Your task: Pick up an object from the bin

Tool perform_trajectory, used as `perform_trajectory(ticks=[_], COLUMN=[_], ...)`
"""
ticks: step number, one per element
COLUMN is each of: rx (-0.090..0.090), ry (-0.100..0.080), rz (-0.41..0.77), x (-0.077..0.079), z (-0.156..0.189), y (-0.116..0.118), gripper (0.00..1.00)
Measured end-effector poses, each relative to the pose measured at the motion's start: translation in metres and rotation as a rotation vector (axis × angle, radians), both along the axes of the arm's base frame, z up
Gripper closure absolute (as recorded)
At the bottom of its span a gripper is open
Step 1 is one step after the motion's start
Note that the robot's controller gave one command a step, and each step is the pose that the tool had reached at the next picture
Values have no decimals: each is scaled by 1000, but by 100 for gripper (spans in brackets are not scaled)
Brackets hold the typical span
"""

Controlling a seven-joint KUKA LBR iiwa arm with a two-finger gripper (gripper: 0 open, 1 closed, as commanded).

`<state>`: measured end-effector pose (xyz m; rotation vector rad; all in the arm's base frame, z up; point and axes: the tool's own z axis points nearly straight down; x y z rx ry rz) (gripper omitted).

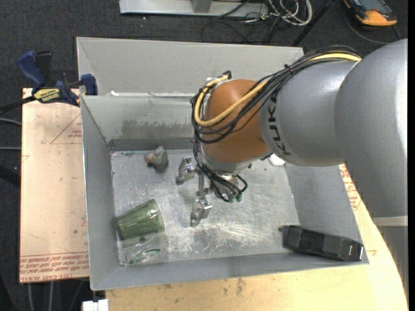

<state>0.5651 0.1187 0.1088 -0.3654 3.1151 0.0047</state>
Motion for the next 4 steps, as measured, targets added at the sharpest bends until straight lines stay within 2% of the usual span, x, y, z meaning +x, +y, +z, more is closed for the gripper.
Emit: perform_trajectory(ticks=[1,2,3,4], rx=[-6,2,-5,-4], ry=[13,-8,6,6], rz=[-5,-48,50,50], x=[4,-17,-10,-10], z=[27,27,-32,-32], y=[37,53,119,119], gripper=[0,0,100,100])
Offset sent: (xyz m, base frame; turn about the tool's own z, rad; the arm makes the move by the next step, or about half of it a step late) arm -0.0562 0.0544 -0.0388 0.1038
